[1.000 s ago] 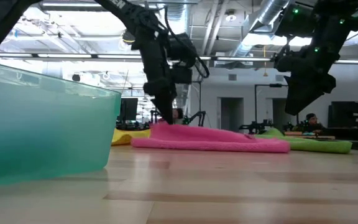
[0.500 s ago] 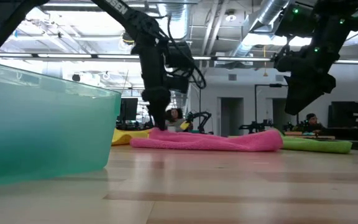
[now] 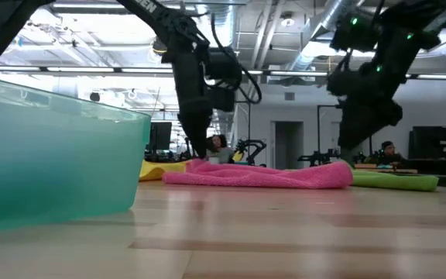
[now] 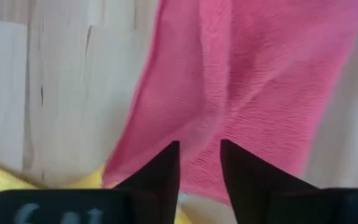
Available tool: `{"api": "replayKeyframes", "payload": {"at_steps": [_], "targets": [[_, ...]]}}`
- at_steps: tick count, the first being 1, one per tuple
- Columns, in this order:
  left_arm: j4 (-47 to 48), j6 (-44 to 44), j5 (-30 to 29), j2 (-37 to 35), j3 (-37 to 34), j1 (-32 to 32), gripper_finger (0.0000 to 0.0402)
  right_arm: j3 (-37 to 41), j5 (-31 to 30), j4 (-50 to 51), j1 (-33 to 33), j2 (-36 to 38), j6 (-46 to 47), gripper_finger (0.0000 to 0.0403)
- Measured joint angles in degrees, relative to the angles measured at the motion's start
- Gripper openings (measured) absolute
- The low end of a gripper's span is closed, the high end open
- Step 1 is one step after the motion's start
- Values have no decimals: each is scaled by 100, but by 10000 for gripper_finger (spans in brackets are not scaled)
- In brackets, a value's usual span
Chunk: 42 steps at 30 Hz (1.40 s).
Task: Fold microfiber towels
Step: Fold the pink microfiber towel
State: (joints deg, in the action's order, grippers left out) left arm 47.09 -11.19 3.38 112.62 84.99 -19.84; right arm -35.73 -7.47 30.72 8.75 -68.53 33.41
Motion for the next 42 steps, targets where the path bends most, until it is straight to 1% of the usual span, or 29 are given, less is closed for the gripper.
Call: {"api": "replayKeyframes", "payload": {"at_steps": [3,7,11,13,16,18,20,23,25,28,30,32,35,37,39,42], "targets": [[111,360,125,-314,0,7,132,2,13,-68,-17,-337,66,175],[75,976,349,-699,2,64,147,2,45,-223,-75,-541,308,176],[81,991,493,-684,4,275,146,2,402,-295,-179,-454,488,176],[38,995,598,-562,4,400,141,1,466,-222,-283,-360,523,176],[-87,1364,784,-464,-170,530,133,2,477,-171,-438,-228,610,176],[-232,1687,955,-474,-371,562,129,2,478,-89,-522,-155,628,176],[-218,1888,985,-550,-634,564,127,2,479,-123,-619,-151,673,176],[-563,2205,948,-813,-1175,558,126,2,458,-237,-742,-162,710,176],[-1084,2435,907,-1044,-1587,558,126,42,446,-509,-808,-200,708,176],[-1748,2719,476,-1318,-2137,570,126,129,420,-921,-841,-205,684,176],[-2058,2871,313,-1406,-2394,568,126,208,344,-995,-826,-205,705,176],[-2259,2980,293,-1442,-2567,569,126,324,257,-987,-824,-203,781,176],[-2410,3017,267,-1431,-2793,647,126,537,267,-996,-826,-197,955,176],[-2671,3017,213,-1400,-2961,719,126,638,265,-1024,-826,-197,970,176],[-2754,3058,149,-1401,-3078,773,126,710,255,-1047,-823,-197,1029,175],[-2777,3117,-3,-1404,-3204,841,125,813,177,-974,-786,-197,1367,173]]}}
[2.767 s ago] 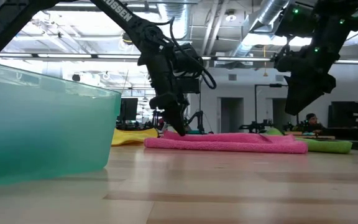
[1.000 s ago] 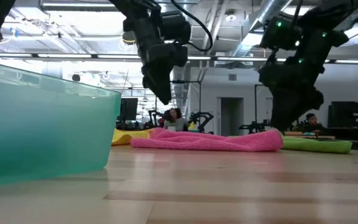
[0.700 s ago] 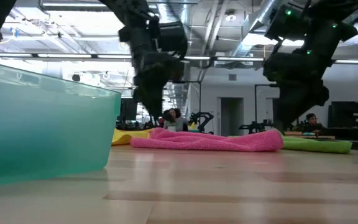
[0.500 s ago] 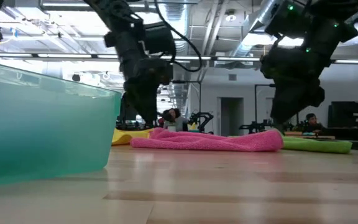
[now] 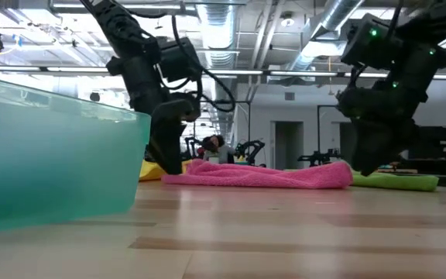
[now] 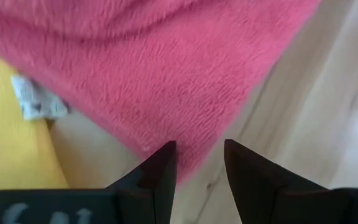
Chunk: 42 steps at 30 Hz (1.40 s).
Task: Fold microfiber towels
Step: Fold the pink microfiber towel
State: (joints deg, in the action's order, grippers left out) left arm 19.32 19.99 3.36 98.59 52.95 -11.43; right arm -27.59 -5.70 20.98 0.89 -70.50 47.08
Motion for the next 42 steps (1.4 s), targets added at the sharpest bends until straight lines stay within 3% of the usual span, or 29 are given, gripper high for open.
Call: {"api": "replayKeyframes", "payload": {"at_steps": [7,12,24,30,42], "targets": [[15,267,43,-18,-124,91,125,28,-75,-759,-183,241,94,162],[-7,318,-60,-195,-127,137,125,24,-669,-1295,-250,431,94,161],[-290,321,-378,-199,-129,134,125,24,-774,-1735,530,-1025,-503,132],[-410,397,-488,-199,-364,136,125,6,-771,-1607,660,-1265,-214,117],[-821,1025,-517,-229,-853,138,125,28,-800,-678,896,-602,-231,107]]}}
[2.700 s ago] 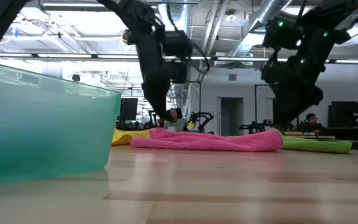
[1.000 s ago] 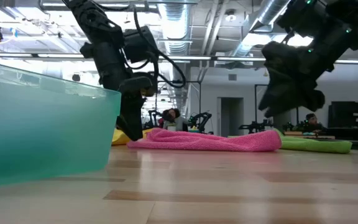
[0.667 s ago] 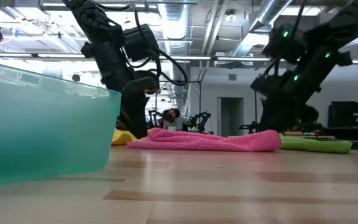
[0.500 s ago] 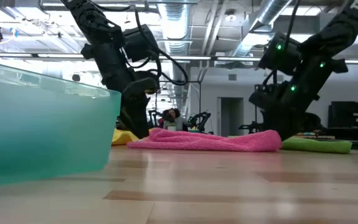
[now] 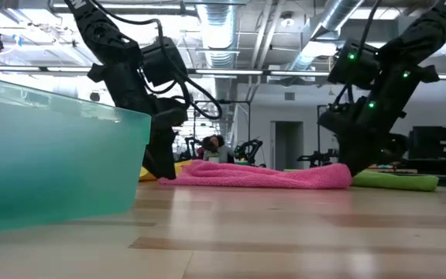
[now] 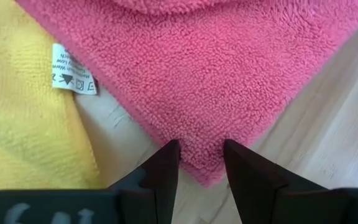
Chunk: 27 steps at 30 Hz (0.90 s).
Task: Fold microfiber towels
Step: Fold the pink microfiber towel
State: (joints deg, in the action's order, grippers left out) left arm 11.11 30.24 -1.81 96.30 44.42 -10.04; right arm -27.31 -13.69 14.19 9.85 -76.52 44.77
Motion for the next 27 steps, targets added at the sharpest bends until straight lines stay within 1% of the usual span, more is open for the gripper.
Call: {"api": "replayKeyframes", "payload": {"at_steps": [2,4,6,7,9,12,14,17,22,27], "targets": [[14,158,180,4,8,-8,125,2,-5,136,40,114,-19,107],[68,387,512,-32,74,-6,125,4,-20,112,41,267,-49,107],[211,588,765,-121,142,3,125,4,-39,-205,-1,432,-265,107],[273,634,778,-197,189,8,125,4,-37,-393,-23,508,-403,107],[194,635,562,-432,357,4,125,2,-15,-814,-49,601,-658,107],[52,479,-169,-748,507,0,125,-4,12,-1169,39,562,-760,106],[-96,308,-503,-772,498,-2,125,-4,58,-1299,103,417,-777,106],[-333,249,-540,-653,512,-11,125,-4,185,-1479,209,118,-898,106],[-316,326,-338,-172,499,108,125,-6,430,-1924,312,-454,-948,106],[-453,332,-318,186,503,196,125,-6,481,-2206,334,-1005,-986,106]]}}
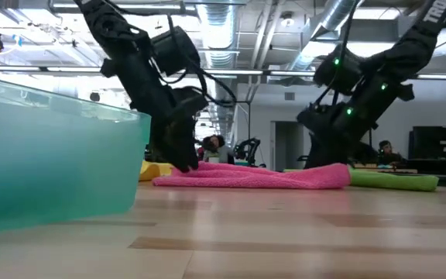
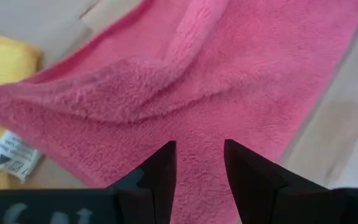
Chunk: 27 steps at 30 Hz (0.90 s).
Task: Fold microfiber towels
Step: Fold the pink microfiber towel
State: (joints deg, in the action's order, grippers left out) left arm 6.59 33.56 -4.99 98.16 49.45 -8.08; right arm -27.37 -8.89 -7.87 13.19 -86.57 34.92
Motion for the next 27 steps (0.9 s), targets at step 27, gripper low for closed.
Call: {"api": "replayKeyframes", "payload": {"at_steps": [27], "targets": [[215,-12,130,-65,462,59,125,2,204,1099,43,1794,-189,106]]}}
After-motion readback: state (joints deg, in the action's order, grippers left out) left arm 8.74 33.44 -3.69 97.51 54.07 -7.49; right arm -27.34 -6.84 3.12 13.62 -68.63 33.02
